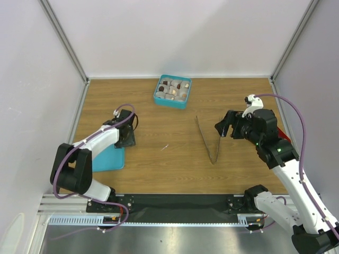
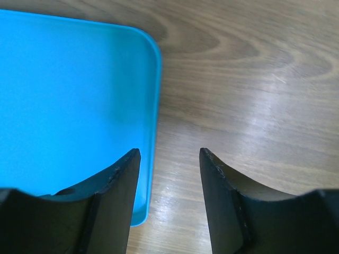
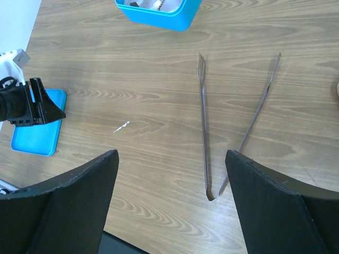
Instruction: Pack the chocolate
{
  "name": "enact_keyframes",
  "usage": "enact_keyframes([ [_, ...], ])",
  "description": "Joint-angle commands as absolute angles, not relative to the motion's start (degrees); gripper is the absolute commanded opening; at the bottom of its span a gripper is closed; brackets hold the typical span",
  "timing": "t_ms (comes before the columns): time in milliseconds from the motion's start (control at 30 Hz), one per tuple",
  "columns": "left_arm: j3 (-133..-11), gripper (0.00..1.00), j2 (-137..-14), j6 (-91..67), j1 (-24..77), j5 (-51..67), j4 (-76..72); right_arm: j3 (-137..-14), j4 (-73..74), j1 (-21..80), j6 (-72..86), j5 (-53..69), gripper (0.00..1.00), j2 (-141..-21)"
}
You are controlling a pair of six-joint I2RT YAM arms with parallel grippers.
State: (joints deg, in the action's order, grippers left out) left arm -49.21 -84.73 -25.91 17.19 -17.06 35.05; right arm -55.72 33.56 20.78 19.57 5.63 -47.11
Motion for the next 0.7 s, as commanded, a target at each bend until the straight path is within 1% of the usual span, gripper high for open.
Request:
enact_keyframes([
  [0,-49.13,0.54,-84.28,-25.31,15.74,-17.58,33.75,-56.51,31.99,21.18,18.81,6.50,0.89,-47.02],
  [167,-48.61,0.46,-86.92,-25.93,15.56,-13.98,32.26,-56.25,32.17,21.62,18.63,6.33,0.89,-46.41],
  [333,-46.67,0.43,-88.59,-26.89,15.47,-13.10,30.94,-55.64,32.61,22.06,18.46,5.36,0.89,-45.53],
  [433,-46.32,0.37,-89.12,-26.98,15.47,-11.52,29.98,-55.02,31.91,22.24,18.54,5.27,0.89,-45.26],
  [467,-46.23,0.31,-89.30,-26.55,15.47,-9.60,29.62,-55.02,31.90,22.32,18.46,5.27,0.89,-45.44],
  [533,-46.32,0.23,-90.26,-25.75,15.47,-6.34,28.92,-55.19,32.08,22.32,18.46,5.27,0.89,-45.88],
  [567,-46.32,0.15,-90.26,-25.66,15.47,-3.46,28.66,-55.02,32.08,22.24,18.37,5.19,0.89,-45.79],
  [667,-45.70,0.06,-88.17,-26.19,15.56,1.03,27.25,-54.93,32.08,22.24,18.54,4.75,0.89,-45.79],
])
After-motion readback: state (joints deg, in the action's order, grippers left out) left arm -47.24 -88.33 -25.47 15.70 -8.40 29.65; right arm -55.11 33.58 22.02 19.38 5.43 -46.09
